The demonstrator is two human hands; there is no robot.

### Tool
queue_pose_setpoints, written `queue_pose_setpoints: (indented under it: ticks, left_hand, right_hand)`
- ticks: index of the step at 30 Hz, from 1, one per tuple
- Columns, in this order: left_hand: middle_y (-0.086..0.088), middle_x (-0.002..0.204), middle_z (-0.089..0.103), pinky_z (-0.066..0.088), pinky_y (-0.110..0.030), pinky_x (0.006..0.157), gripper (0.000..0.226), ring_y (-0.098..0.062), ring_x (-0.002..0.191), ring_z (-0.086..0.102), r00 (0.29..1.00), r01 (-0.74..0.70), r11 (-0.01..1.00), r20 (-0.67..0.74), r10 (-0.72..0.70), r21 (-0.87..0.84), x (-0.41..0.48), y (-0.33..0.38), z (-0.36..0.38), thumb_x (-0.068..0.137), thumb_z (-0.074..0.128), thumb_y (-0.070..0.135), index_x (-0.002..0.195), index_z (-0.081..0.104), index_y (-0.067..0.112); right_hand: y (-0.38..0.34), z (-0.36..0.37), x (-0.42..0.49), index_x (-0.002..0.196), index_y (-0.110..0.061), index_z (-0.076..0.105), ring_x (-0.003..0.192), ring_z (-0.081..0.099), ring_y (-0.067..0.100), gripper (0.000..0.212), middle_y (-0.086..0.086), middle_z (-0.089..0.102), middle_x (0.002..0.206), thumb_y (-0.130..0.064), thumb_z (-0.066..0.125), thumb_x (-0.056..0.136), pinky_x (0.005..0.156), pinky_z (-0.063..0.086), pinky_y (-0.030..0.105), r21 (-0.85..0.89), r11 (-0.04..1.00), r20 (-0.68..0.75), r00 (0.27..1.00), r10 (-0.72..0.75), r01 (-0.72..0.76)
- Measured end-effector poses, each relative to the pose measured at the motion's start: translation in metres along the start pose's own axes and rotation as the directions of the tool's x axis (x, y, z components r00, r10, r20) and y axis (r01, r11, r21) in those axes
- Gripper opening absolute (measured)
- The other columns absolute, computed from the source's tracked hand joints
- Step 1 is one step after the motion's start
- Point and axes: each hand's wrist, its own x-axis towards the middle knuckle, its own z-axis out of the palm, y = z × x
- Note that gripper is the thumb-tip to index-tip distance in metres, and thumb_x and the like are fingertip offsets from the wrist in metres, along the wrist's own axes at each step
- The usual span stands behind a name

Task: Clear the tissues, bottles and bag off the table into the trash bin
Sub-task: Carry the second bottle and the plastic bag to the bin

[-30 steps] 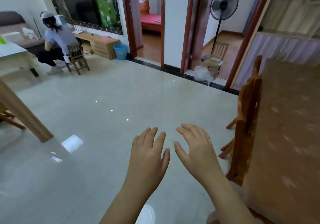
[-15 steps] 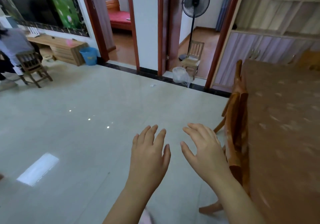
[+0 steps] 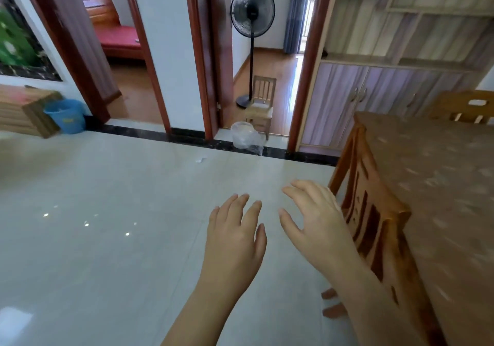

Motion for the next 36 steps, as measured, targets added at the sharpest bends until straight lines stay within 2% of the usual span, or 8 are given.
queue_pose_setpoints:
  ticks: [6,11,18,22,25,29,31,36]
  left_hand:
    - [-0.016,0.112,0.064,0.051,-0.054,0.081,0.038,-0.035,0.106,0.06,0.998,0.012,0.999,0.058,-0.009,-0.042,0.065,-0.049,0.053,0.084,0.042,0.024,0.111,0.061,0.006]
    - [-0.017,0.113,0.064,0.05,-0.053,0.083,0.037,-0.035,0.106,0.06,0.992,-0.081,0.995,0.096,0.087,-0.062,0.134,-0.069,0.106,0.084,0.042,0.023,0.111,0.06,0.006]
    - [-0.017,0.114,0.065,0.049,-0.05,0.087,0.039,-0.034,0.107,0.059,0.979,-0.173,0.985,0.103,0.175,-0.028,0.268,-0.075,0.19,0.084,0.041,0.023,0.111,0.063,0.005]
    - [-0.014,0.114,0.065,0.046,-0.047,0.091,0.034,-0.032,0.108,0.059,0.979,-0.195,0.981,0.066,0.195,-0.002,0.349,-0.069,0.232,0.08,0.058,0.018,0.112,0.064,0.006]
    - [-0.015,0.116,0.064,0.047,-0.052,0.091,0.038,-0.033,0.111,0.058,0.98,-0.184,0.983,0.079,0.185,-0.022,0.395,-0.068,0.259,0.077,0.068,0.013,0.114,0.062,0.007]
    - [-0.015,0.116,0.065,0.048,-0.051,0.09,0.038,-0.033,0.111,0.058,0.975,-0.191,0.981,0.112,0.193,-0.034,0.436,-0.075,0.297,0.077,0.058,0.018,0.113,0.063,0.007]
    - [-0.015,0.115,0.065,0.049,-0.051,0.088,0.036,-0.033,0.11,0.059,0.973,-0.192,0.98,0.122,0.197,-0.05,0.458,-0.078,0.321,0.079,0.056,0.018,0.112,0.063,0.007]
    - [-0.015,0.114,0.065,0.049,-0.053,0.087,0.039,-0.034,0.108,0.059,0.955,-0.236,0.961,0.148,0.256,-0.145,0.52,-0.085,0.389,0.083,0.043,0.024,0.111,0.063,0.007]
  right_hand:
    - [0.031,0.051,0.066,0.106,-0.007,0.065,0.103,0.059,0.031,0.045,0.012,0.065,0.109,-0.037,0.04,0.084,0.086,0.046,0.058,-0.032,0.999,-0.031,0.999,0.03,-0.031]
    - [0.084,0.084,0.115,0.104,-0.006,0.066,0.101,0.06,0.032,0.043,0.014,0.067,0.107,-0.036,0.042,0.084,0.082,0.048,0.058,-0.062,0.994,-0.065,0.994,0.084,-0.088]
    - [0.169,0.115,0.228,0.106,-0.007,0.065,0.102,0.06,0.033,0.048,0.014,0.066,0.109,-0.04,0.039,0.084,0.086,0.047,0.058,-0.067,0.986,-0.101,0.985,0.143,-0.15]
    - [0.221,0.124,0.289,0.106,-0.009,0.066,0.103,0.061,0.032,0.057,0.012,0.067,0.111,-0.049,0.029,0.091,0.087,0.046,0.057,-0.065,0.988,-0.142,0.981,0.132,-0.142]
    - [0.257,0.132,0.329,0.105,-0.008,0.066,0.103,0.061,0.034,0.062,0.014,0.067,0.111,-0.051,0.024,0.093,0.087,0.043,0.055,-0.107,0.981,-0.142,0.979,0.147,-0.163]
    - [0.294,0.145,0.369,0.105,-0.008,0.066,0.104,0.06,0.035,0.053,0.014,0.066,0.112,-0.046,0.035,0.086,0.086,0.044,0.054,-0.13,0.968,-0.145,0.97,0.197,-0.216]
    - [0.313,0.153,0.388,0.105,-0.008,0.066,0.103,0.06,0.035,0.053,0.014,0.066,0.112,-0.047,0.034,0.086,0.085,0.047,0.057,-0.143,0.963,-0.123,0.97,0.21,-0.227]
    - [0.372,0.177,0.439,0.107,-0.007,0.065,0.104,0.059,0.033,0.053,0.014,0.065,0.112,-0.045,0.032,0.091,0.086,0.048,0.052,-0.149,0.953,-0.118,0.961,0.25,-0.266]
